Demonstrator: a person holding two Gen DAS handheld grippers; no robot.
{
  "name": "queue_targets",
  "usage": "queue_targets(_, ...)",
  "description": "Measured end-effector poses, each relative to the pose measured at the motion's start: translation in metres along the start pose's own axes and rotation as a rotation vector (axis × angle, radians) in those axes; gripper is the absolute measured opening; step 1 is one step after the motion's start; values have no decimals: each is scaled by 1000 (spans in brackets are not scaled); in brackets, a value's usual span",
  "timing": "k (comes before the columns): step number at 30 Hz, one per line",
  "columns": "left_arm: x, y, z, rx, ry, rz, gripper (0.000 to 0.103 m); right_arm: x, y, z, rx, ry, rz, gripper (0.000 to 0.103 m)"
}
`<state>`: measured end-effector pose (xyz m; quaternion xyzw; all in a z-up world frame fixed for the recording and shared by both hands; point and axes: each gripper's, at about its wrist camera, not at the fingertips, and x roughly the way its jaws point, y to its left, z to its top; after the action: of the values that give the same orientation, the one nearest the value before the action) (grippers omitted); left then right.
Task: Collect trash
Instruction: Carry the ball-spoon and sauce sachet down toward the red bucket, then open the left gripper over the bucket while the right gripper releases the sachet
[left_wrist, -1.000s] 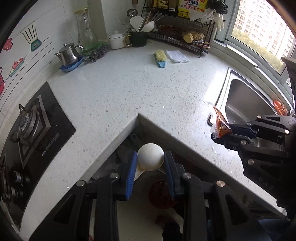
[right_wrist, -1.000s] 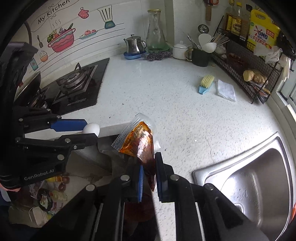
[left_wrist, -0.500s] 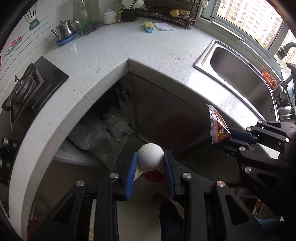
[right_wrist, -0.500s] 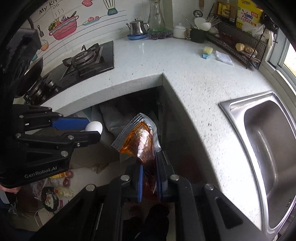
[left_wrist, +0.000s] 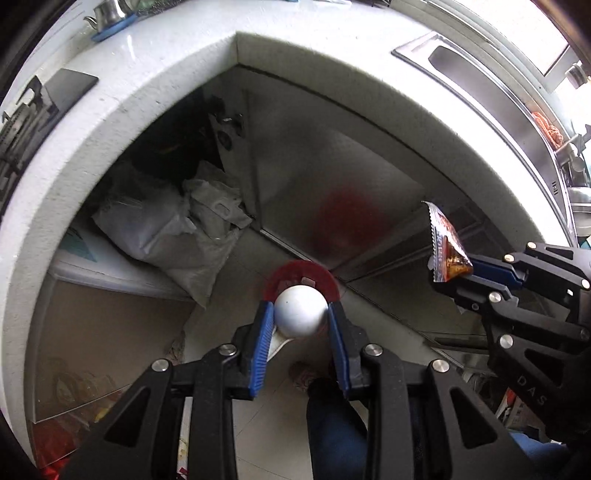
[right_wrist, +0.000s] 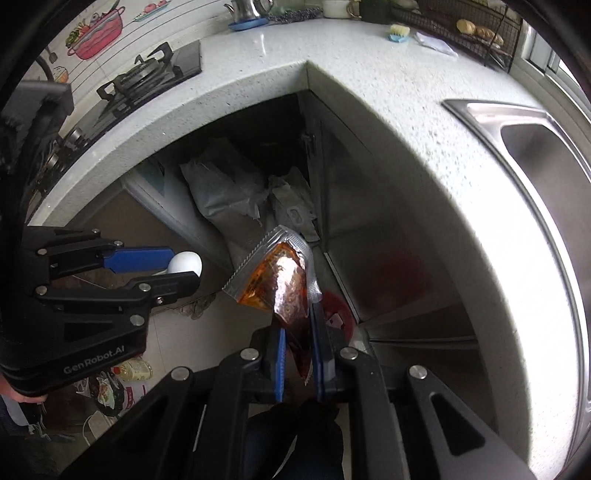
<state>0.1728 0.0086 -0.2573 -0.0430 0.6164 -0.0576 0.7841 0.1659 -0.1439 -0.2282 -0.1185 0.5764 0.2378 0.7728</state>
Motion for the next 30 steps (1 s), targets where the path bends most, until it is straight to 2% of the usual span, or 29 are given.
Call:
queue_targets(11, 41, -7, 5, 19, 45, -45, 29, 14, -15, -10, 43, 40, -36, 11)
queue_targets(12, 43, -7, 6, 15, 44, -45, 35, 15, -16, -11, 46, 43, -38, 11)
queue_targets(13, 44, -6, 6, 3, 38, -44, 45, 17, -17, -12, 51, 48, -40, 11)
queue_targets(16, 47, -5, 9, -8, 43, -71, 58, 19, -21, -14, 63, 58, -43, 11)
queue_targets(17, 46, -5, 9, -5, 45, -70, 59, 19, -22, -15, 68, 61, -42, 11)
queue_targets(21, 43, -8, 8, 11, 48, -32, 60, 20, -24, -15, 71, 60, -37, 11)
queue_targets(30, 27, 9, 1, -33, 23, -21, 60, 26, -14, -9, 18, 60, 2, 11)
